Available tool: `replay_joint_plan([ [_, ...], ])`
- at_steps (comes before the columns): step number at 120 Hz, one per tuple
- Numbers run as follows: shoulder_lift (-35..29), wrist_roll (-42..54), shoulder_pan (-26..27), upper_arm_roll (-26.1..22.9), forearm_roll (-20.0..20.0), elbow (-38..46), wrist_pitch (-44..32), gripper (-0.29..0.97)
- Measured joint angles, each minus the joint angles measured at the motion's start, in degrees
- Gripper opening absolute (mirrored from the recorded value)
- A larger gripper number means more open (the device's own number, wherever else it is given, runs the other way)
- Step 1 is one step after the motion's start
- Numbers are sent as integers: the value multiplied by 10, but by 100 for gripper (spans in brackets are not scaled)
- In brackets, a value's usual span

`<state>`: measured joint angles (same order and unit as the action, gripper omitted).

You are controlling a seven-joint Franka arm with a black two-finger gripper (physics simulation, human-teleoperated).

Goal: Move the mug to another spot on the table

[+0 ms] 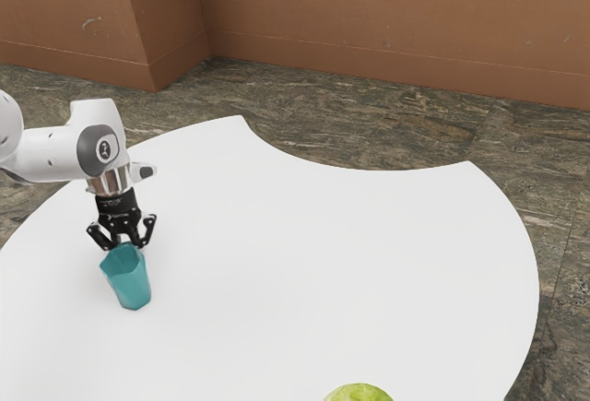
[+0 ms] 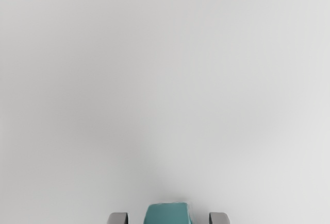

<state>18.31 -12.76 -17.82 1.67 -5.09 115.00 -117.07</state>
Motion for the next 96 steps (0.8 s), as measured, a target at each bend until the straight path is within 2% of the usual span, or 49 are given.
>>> replay_joint_plan([
  [24,-9,-4,0,-1,7,-6,9,6],
  [42,-18,-15,0,-6,12,-36,45,2],
  [63,-17,-37,1,-28,25,-70,96,-4],
  [76,-15,-55,2,-59,31,-85,118,-5],
  [96,-10,-85,30,-82,33,-104,144,-6],
])
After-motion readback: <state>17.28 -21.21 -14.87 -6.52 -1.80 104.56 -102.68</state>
